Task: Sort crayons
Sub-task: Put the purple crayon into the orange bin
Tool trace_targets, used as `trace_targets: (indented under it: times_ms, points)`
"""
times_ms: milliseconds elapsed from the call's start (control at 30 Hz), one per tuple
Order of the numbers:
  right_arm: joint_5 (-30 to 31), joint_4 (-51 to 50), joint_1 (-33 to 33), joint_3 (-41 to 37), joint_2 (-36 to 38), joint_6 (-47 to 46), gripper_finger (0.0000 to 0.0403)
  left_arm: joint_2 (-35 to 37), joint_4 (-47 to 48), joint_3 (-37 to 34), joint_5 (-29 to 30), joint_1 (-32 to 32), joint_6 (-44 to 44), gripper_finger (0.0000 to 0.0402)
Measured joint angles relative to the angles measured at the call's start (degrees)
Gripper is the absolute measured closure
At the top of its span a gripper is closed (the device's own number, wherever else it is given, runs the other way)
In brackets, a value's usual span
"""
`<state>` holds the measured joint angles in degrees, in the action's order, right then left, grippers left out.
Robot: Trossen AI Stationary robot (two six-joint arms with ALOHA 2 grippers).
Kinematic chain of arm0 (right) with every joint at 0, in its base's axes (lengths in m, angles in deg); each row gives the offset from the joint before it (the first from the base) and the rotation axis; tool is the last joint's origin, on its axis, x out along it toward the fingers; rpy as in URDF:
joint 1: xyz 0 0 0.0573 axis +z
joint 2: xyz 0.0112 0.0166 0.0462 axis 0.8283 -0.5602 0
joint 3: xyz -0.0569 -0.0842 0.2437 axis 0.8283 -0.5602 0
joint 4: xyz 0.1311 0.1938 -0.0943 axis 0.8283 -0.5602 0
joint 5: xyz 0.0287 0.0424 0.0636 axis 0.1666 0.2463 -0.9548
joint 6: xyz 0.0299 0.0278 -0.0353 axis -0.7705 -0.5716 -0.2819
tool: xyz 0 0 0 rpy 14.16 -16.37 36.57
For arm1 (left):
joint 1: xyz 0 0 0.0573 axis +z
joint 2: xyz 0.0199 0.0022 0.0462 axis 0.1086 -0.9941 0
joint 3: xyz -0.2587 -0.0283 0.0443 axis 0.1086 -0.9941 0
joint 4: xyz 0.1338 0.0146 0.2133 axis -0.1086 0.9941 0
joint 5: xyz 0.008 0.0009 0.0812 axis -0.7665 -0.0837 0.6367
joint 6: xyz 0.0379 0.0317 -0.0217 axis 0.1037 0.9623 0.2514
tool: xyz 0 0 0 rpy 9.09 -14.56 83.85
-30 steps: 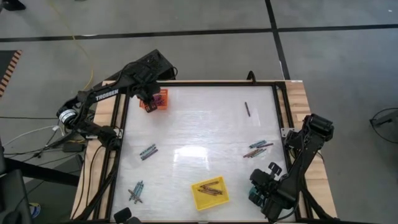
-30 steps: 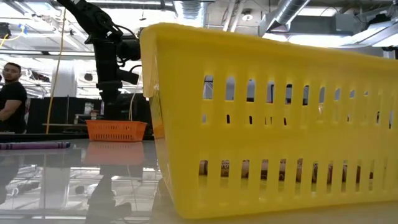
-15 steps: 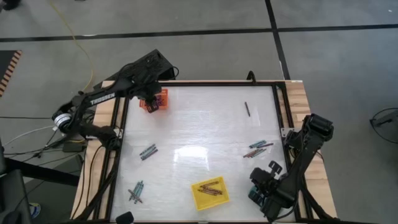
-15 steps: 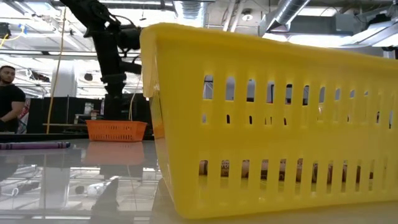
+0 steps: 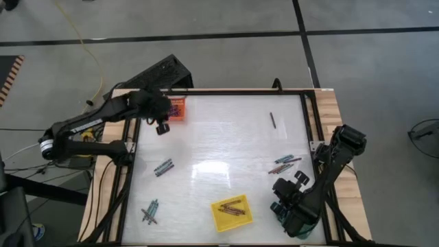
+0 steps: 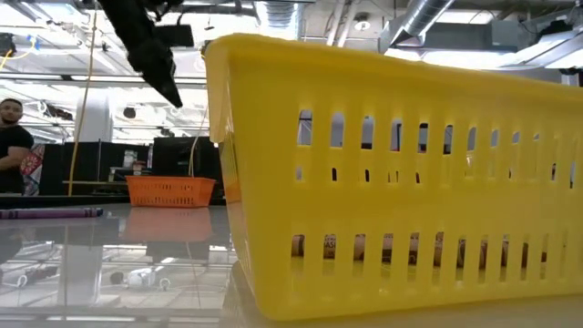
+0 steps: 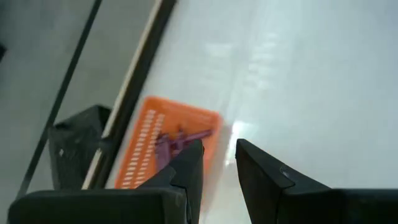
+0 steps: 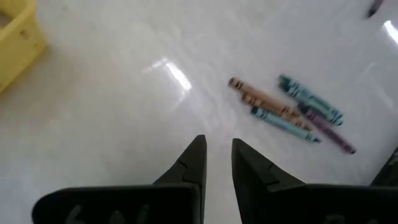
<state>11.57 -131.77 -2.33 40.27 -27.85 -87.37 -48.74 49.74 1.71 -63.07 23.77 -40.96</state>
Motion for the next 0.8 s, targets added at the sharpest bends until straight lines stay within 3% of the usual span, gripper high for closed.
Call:
trace_targets:
  times_ms: [233, 400, 600, 800]
  points:
    - [2.96, -0.56, -3.57, 0.0, 0.0, 4.65, 0.0334, 2.57, -0.8, -2.17, -9.58, -12.99, -2.37, 0.0317]
    - [4.05, -0.65, -7.17, 0.0, 1.07, 8.38, 0.0334, 2.66, -4.9, -6.8, -10.16, -23.21, -5.6, 0.0317]
    - [6.37, -0.68, -13.61, 0.0, 4.52, 14.86, 0.0324, 2.64, -17.86, -14.24, -10.16, -33.05, -8.68, 0.0317]
    - [7.62, -1.14, -22.6, 0.0, 8.66, 21.88, 0.0296, 2.04, -33.29, -21.15, -9.98, -38.91, -11.05, 0.0317]
